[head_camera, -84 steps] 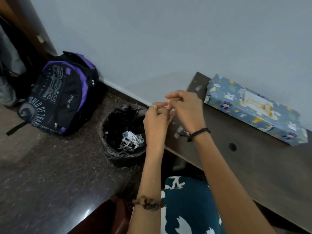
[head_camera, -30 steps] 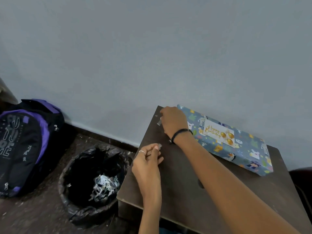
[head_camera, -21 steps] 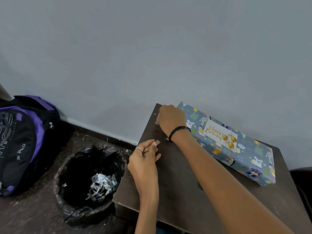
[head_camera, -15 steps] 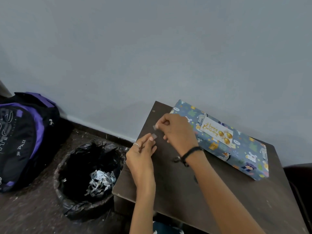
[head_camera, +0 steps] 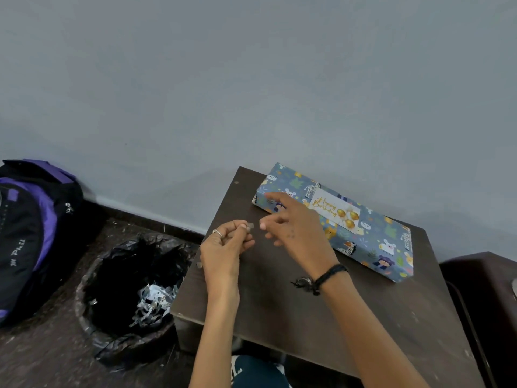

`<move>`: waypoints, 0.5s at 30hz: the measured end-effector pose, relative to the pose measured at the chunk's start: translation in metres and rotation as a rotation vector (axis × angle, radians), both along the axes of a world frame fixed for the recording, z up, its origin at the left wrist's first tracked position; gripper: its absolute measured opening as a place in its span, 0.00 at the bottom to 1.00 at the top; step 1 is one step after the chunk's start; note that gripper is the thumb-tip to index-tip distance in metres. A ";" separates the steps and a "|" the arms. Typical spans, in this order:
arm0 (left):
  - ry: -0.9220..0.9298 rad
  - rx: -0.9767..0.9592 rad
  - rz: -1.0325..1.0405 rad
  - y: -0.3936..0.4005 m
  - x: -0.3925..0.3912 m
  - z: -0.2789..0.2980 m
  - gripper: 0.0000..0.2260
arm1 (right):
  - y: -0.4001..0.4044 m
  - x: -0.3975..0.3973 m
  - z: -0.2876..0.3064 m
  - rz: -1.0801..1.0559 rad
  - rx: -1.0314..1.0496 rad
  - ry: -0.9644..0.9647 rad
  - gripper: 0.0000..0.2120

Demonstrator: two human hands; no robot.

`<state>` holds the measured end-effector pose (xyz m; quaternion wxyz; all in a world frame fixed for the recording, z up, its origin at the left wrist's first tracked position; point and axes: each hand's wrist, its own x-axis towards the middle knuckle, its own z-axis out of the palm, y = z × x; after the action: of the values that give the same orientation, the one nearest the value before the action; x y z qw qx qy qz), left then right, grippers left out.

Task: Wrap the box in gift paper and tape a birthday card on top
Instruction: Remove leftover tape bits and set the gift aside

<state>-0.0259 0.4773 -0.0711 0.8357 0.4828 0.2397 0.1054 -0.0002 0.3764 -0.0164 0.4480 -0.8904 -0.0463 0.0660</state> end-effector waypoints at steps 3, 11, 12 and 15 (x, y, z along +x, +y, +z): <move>0.004 0.009 0.012 -0.003 0.000 0.000 0.05 | -0.025 0.015 -0.002 -0.019 -0.343 -0.159 0.29; -0.020 0.095 -0.043 -0.009 -0.001 0.001 0.06 | -0.101 0.084 -0.003 0.228 -0.946 0.202 0.61; -0.028 0.102 -0.046 -0.010 0.000 0.003 0.06 | -0.104 0.086 -0.003 0.221 -0.918 0.199 0.61; -0.069 0.120 -0.046 -0.015 0.000 0.015 0.07 | -0.100 0.078 -0.007 0.196 -0.886 0.070 0.57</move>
<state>-0.0261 0.4626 -0.0562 0.8152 0.5334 0.1928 0.1172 0.0777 0.2761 -0.0234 0.0167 -0.9848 -0.0825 0.1518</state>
